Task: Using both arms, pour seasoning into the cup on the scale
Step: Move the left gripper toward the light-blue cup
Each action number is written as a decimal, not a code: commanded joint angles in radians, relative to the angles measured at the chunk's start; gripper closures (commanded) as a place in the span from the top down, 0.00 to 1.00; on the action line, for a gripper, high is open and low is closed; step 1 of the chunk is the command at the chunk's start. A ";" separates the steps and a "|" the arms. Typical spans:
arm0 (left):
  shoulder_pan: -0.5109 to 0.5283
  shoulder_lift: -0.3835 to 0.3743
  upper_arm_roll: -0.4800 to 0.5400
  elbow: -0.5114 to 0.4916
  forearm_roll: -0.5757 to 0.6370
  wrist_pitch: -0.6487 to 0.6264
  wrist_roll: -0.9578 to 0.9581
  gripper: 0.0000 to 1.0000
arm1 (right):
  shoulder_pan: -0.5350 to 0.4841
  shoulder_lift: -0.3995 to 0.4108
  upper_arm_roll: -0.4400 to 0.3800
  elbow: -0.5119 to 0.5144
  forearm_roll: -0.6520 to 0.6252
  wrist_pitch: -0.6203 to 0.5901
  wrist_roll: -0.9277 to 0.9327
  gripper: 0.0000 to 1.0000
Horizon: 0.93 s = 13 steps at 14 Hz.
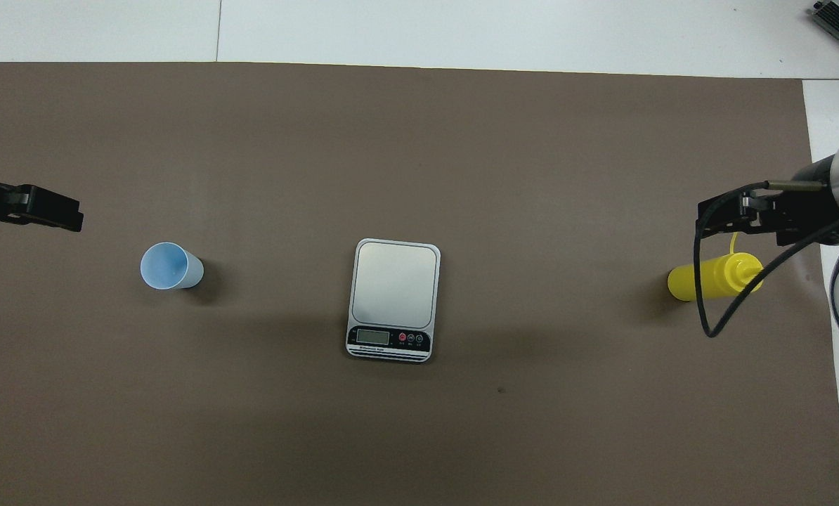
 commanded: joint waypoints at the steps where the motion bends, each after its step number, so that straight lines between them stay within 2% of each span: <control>1: 0.007 -0.024 -0.001 -0.020 -0.013 0.002 0.013 1.00 | -0.013 -0.017 0.006 -0.019 0.006 0.007 -0.020 1.00; 4: 0.014 -0.030 -0.002 -0.039 -0.015 0.024 0.011 1.00 | -0.014 -0.017 0.006 -0.019 0.006 0.007 -0.020 1.00; 6: 0.022 -0.060 0.001 -0.111 -0.016 0.062 0.010 1.00 | -0.014 -0.017 0.006 -0.019 0.006 0.007 -0.020 1.00; 13: 0.039 -0.063 0.002 -0.389 -0.028 0.332 0.010 1.00 | -0.014 -0.017 0.006 -0.019 0.006 0.007 -0.020 1.00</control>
